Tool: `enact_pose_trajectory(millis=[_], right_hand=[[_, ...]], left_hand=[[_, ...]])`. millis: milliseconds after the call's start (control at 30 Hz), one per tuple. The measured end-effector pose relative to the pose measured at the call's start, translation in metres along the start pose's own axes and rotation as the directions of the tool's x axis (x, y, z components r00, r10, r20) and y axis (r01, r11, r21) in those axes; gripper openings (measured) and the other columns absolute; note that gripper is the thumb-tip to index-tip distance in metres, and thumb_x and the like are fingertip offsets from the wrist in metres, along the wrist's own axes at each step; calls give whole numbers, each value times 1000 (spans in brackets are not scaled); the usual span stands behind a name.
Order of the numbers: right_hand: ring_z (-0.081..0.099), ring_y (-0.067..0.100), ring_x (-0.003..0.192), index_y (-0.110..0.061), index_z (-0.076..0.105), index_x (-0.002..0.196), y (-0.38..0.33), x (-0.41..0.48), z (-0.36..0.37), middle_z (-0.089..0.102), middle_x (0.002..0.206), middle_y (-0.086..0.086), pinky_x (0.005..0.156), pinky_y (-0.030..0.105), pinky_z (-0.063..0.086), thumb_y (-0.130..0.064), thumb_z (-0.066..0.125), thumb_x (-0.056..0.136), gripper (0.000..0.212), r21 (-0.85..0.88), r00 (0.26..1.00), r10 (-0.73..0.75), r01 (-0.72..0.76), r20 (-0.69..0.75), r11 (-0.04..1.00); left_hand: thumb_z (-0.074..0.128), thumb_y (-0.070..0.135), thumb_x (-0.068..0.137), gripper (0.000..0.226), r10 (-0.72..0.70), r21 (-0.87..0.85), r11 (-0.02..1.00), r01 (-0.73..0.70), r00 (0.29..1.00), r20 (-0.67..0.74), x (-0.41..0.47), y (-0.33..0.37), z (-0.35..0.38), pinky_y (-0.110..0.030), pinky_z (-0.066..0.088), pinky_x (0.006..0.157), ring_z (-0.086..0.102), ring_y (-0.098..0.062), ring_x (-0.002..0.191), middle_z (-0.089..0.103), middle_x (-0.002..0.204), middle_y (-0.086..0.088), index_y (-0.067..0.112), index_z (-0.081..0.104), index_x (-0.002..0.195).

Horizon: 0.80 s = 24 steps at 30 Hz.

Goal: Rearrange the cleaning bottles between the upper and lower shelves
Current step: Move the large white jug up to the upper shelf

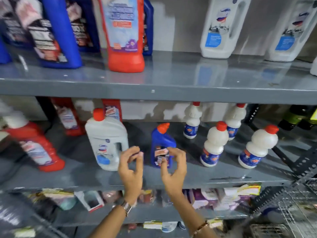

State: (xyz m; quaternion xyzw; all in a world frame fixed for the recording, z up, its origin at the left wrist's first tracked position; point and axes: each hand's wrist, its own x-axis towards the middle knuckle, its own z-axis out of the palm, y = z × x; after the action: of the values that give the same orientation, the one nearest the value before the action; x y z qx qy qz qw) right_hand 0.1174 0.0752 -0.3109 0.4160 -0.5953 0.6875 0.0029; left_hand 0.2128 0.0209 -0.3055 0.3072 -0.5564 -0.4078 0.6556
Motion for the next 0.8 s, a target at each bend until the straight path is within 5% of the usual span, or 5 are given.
enact_pose_trajectory(millis=[167, 267, 400, 667, 800], right_hand=[[54, 11, 105, -21, 44, 127, -15, 7, 78, 53, 120, 1, 91, 22, 45, -32, 65, 76, 56, -58, 918, 105, -90, 382, 994], [53, 23, 118, -14, 39, 133, -17, 27, 107, 51, 133, 9, 101, 40, 45, -47, 69, 64, 82, -91, 872, 233, -216, 431, 972], [59, 21, 112, -18, 47, 126, -19, 41, 120, 61, 125, 7, 96, 47, 51, -27, 78, 70, 64, -99, 846, 251, -232, 471, 968], [63, 17, 99, -17, 54, 122, -24, 40, 123, 67, 116, 8, 84, 26, 53, -17, 78, 71, 57, -88, 858, 269, -257, 438, 962], [62, 9, 94, -18, 55, 121, -29, 35, 119, 68, 116, 7, 75, 11, 51, -15, 78, 71, 56, -71, 864, 252, -246, 435, 967]], left_hand=[[63, 32, 81, 48, 4, 75, 997, 23, 941, -339, 69, -20, -80, -30, 42, 96, 52, -12, 109, 54, 128, -8, 12, 47, 122], [66, 15, 83, 65, -150, 158, 971, 181, 970, -189, 100, -36, -108, -42, 35, 108, 40, -24, 128, 36, 145, -15, 9, 32, 138], [71, 40, 70, 91, -345, 200, 928, 315, 929, 138, 119, -43, -127, -35, 29, 107, 32, -10, 131, 34, 144, 5, 26, 22, 145], [67, 20, 81, 55, -386, 163, 921, 355, 889, 248, 124, -45, -125, -18, 54, 84, 60, -16, 112, 61, 128, -7, 17, 46, 132], [68, 22, 80, 54, -391, 150, 919, 364, 888, 241, 115, -37, -128, -35, 52, 94, 61, -14, 111, 62, 127, -6, 18, 48, 130]])
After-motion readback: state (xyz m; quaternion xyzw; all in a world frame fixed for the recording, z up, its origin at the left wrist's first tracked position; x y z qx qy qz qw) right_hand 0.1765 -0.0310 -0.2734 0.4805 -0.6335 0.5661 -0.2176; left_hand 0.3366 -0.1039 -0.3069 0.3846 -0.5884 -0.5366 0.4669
